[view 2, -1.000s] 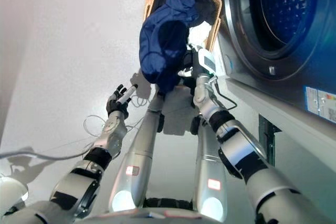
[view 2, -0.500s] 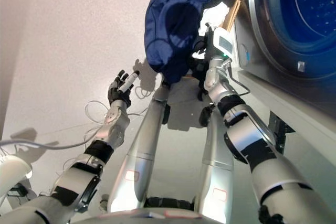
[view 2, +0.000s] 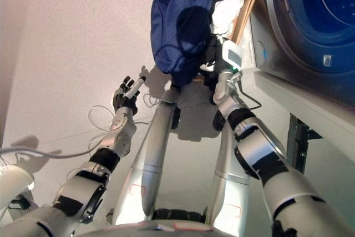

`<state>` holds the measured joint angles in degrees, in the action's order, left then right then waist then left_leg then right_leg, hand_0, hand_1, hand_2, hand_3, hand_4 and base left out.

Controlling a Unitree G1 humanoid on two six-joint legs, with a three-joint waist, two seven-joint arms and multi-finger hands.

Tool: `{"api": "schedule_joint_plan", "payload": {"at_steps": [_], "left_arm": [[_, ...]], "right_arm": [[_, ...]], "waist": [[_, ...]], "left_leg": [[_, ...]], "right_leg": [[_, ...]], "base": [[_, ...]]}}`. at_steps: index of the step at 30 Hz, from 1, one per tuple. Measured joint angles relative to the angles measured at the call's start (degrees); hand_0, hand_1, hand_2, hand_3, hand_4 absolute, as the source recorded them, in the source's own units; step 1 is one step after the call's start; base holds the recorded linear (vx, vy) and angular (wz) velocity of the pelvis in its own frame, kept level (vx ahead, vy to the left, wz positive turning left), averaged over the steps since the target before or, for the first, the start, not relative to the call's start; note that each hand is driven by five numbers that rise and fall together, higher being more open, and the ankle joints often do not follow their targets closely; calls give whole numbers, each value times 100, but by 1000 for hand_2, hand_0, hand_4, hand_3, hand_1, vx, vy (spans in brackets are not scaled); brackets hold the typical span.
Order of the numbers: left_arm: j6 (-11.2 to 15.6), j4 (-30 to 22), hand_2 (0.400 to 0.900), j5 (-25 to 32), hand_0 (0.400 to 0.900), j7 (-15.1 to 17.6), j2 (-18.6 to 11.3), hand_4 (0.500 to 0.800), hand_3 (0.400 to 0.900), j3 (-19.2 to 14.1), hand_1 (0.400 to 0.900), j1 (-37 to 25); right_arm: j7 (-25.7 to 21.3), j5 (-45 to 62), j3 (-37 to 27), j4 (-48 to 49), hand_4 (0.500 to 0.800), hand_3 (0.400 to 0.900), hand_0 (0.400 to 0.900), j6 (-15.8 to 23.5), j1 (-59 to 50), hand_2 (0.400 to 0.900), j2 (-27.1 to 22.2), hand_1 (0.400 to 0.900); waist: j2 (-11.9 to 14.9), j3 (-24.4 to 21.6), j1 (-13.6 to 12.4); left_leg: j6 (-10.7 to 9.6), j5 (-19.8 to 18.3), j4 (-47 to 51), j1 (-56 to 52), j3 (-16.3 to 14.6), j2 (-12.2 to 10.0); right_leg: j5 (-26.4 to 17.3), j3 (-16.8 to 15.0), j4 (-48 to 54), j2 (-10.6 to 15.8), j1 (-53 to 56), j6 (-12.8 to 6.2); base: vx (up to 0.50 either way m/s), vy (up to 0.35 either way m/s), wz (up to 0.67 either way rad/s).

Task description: Put the clothes in the basket into the washing machine.

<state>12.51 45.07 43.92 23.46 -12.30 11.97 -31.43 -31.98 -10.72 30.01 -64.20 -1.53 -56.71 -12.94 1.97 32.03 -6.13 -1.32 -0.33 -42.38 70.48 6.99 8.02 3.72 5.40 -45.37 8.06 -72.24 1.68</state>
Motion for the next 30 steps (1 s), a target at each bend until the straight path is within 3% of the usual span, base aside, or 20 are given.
{"api": "schedule_joint_plan", "payload": {"at_steps": [8,9,10,24,30], "left_arm": [[-1,353,900,121,900,-17,27,800,900,-4,900,-88],[-1,385,900,128,900,-18,27,800,900,-4,900,-88],[-2,405,900,163,900,-18,27,800,900,-8,900,-87],[-4,534,900,340,900,-26,18,800,900,-57,900,-163],[-12,498,900,343,900,-17,4,800,900,-310,900,-157]], "right_arm": [[219,-11,24,-313,800,900,900,-3,-132,900,75,900],[232,-9,19,-327,514,424,424,-5,-148,424,73,424],[235,-9,19,-328,500,400,400,-6,-158,400,68,400],[245,56,2,-392,500,400,400,-69,-338,400,-135,400],[280,56,3,539,500,400,400,-259,-186,400,-428,400]], "waist": [[0,0,24],[1,-1,23],[1,-1,19],[1,-1,33],[5,-3,84]], "left_leg": [[1,-16,-128,78,-12,1],[1,-16,-139,96,-13,3],[1,-16,-145,118,-15,5],[3,-18,-222,143,-53,-7],[3,-17,-220,138,-60,-15]], "right_leg": [[4,-14,-105,3,-74,-4],[4,-16,-118,5,-89,-4],[4,-18,-131,9,-112,-4],[3,-37,-188,6,-137,-3],[2,-42,-157,-6,-124,-4]], "base": [[-2,1,0],[0,0,0],[0,0,0],[4,2,-2],[11,3,-9]]}}
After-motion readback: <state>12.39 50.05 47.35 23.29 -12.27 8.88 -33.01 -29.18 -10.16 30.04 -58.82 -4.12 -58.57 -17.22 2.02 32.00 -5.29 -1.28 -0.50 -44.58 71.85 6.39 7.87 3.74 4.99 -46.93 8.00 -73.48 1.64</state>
